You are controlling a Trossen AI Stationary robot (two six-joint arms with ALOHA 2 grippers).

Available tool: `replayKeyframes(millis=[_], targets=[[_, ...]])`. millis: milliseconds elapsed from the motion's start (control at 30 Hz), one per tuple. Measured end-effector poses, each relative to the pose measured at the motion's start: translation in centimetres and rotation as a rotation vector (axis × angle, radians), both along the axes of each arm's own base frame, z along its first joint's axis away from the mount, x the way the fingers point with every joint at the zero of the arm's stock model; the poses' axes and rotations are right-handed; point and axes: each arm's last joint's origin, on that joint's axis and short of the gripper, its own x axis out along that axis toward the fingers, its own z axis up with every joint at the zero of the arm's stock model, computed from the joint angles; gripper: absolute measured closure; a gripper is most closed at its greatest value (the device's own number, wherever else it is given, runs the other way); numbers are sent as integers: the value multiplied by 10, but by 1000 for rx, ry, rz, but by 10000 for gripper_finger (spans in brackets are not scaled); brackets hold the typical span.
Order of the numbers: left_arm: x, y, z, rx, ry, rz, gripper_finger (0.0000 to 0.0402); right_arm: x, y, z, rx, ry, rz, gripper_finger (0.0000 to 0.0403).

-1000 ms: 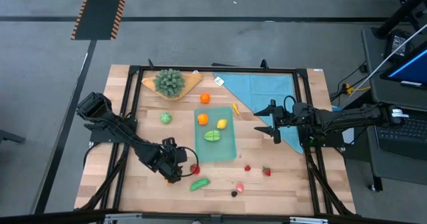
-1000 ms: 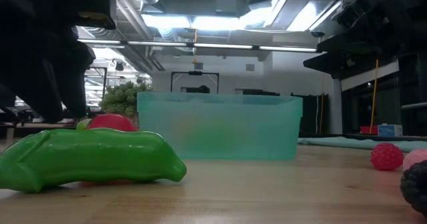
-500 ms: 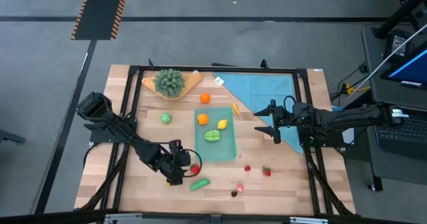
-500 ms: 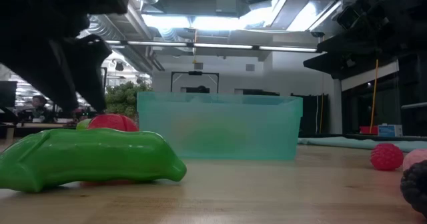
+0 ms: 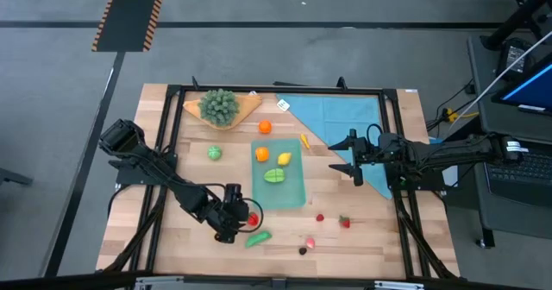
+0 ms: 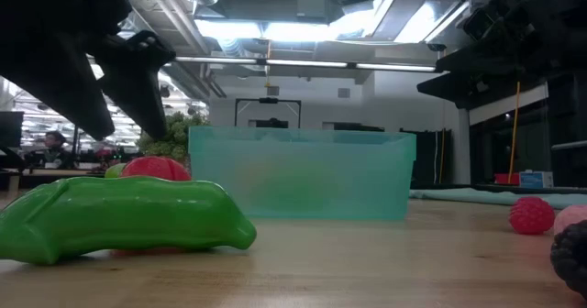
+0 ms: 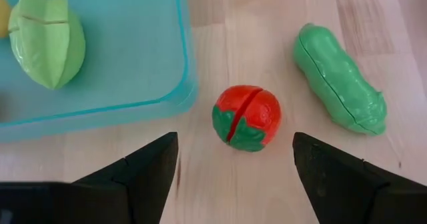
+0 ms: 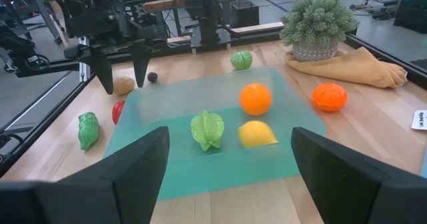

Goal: Pick and placing Produce into tupperware
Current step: Put the large strawberry into the bin

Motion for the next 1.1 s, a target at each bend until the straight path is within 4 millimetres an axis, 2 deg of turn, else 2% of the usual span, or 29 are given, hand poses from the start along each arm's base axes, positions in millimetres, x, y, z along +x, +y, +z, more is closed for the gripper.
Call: replayKeyframes(millis=[233,600,900,1100], targets=[[0,-1,0,-25,1,-3,113,0,0,0,20,0,-4,86],[3,-8,1,-136,-43,82,113,0,0,0,20,5,-4,86],[-3,-18,2,-25,-92,0,128,0,0,-1,24,5,-4,86],[-2,-19,3,-11,-110,-28,130,0,0,0,24,5,-4,86]])
